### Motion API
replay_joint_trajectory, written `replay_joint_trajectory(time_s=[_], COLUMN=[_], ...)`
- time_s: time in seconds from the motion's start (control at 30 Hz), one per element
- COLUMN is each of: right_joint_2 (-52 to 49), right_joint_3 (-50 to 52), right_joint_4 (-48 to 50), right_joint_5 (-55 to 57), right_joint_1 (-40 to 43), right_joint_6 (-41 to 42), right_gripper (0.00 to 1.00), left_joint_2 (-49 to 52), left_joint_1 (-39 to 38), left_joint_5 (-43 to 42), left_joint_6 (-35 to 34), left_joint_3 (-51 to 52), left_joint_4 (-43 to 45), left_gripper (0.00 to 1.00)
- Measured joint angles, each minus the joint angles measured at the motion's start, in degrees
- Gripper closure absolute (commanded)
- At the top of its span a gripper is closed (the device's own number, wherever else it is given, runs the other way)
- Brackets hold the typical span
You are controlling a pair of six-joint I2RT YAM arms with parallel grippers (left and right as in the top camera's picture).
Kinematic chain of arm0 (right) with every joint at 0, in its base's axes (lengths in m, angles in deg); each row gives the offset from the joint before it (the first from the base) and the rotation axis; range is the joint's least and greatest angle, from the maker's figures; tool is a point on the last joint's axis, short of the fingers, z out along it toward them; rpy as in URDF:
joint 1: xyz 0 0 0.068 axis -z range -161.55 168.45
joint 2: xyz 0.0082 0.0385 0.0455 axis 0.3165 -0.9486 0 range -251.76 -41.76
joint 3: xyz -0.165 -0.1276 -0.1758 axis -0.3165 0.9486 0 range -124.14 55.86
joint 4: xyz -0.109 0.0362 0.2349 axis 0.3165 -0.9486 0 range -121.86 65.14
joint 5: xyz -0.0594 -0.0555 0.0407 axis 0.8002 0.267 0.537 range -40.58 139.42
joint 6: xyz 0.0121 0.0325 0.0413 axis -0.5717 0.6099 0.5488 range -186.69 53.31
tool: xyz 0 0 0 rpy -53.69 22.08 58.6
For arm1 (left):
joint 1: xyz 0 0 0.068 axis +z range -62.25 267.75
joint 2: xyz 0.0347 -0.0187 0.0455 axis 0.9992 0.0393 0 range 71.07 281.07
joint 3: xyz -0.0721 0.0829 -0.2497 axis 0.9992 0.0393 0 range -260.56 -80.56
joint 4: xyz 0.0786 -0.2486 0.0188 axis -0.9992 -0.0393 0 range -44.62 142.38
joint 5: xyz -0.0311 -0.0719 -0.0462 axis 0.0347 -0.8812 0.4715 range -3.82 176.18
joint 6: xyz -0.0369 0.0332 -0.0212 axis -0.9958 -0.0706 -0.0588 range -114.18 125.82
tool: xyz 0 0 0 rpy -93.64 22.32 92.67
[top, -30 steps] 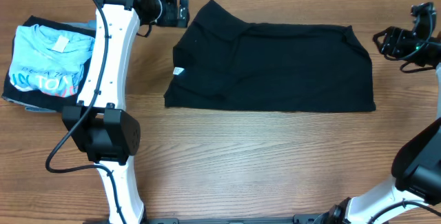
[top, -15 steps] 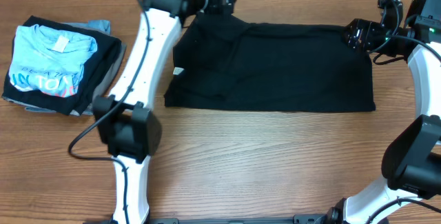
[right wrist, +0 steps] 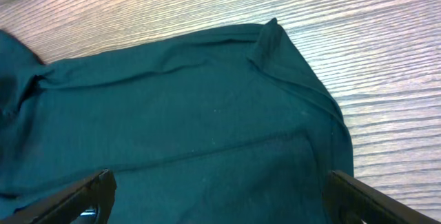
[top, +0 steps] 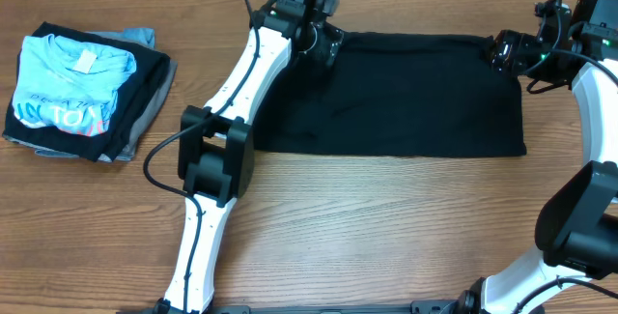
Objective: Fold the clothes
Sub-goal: 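Grasp the folded shirt's top edge corners with both grippers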
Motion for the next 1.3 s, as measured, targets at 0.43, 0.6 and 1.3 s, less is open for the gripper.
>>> replay_joint_trajectory(time_s=[0.43, 0.6, 1.3], right_joint_2=[-2.6, -2.8, -18.6], right_joint_3=[0.6, 0.7, 0.7], right_joint_4=[2.0, 7.5, 29.5], right_joint_5=[0.4, 5.8, 26.6], right_joint_1=[0.0, -0.1, -10.1], right_joint_6=[0.0, -1.3, 6.5], right_gripper=[0.02, 0.02, 0.32], left_joint_2=[0.0, 0.0, 0.0], left_joint_1=[-0.9, -2.3, -3.0], left_joint_5=[1.6, 1.7, 1.8], left_joint_6=[16.1, 16.4, 16.5], left_joint_3=[0.0, 0.2, 1.0], left_joint_4=[4.3, 7.5, 7.9], left_gripper=[0.28, 0.28, 0.22])
